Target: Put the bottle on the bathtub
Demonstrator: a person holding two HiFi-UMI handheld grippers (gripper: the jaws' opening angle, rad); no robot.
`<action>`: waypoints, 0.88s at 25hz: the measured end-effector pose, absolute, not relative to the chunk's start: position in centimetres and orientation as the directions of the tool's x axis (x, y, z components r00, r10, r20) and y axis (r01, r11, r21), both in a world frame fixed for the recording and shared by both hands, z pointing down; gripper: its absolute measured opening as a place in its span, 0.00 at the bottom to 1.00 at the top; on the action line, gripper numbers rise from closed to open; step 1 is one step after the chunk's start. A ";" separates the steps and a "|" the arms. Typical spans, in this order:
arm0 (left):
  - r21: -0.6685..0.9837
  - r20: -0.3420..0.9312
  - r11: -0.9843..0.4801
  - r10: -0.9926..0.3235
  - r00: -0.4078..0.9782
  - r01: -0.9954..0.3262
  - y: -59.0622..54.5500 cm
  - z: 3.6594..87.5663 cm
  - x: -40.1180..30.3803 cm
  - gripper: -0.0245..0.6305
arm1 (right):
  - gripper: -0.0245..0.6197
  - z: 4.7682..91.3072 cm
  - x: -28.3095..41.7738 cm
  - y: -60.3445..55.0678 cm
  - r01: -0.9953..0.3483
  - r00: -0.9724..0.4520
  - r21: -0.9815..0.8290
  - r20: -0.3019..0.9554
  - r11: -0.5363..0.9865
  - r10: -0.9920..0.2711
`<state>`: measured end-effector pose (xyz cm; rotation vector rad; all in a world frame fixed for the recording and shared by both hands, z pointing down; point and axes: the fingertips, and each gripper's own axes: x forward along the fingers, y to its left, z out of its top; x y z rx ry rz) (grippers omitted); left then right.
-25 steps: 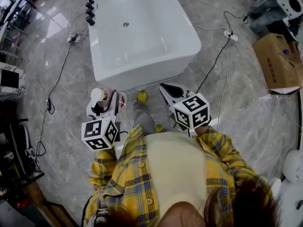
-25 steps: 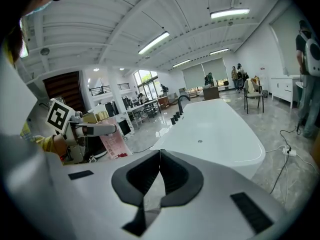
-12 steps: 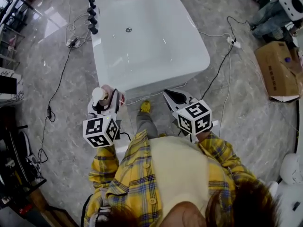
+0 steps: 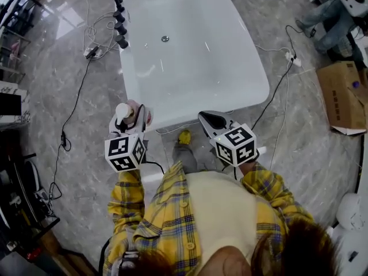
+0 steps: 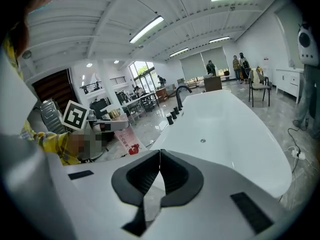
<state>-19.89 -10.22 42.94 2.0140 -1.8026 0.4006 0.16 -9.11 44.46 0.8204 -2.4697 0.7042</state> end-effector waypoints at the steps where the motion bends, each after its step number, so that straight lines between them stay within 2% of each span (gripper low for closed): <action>1: 0.108 0.472 -0.082 -0.873 0.124 -0.991 -11.0 43.3 -20.4 0.38 | 0.06 44.6 -0.2 -9.7 -0.643 -0.725 -0.325 0.550 0.693 -0.415; 22: 0.095 0.521 -0.031 -0.850 0.076 -0.995 -24.3 52.0 -30.0 0.38 | 0.06 48.8 -4.0 -15.6 -0.683 -0.663 -0.322 0.650 0.655 -0.372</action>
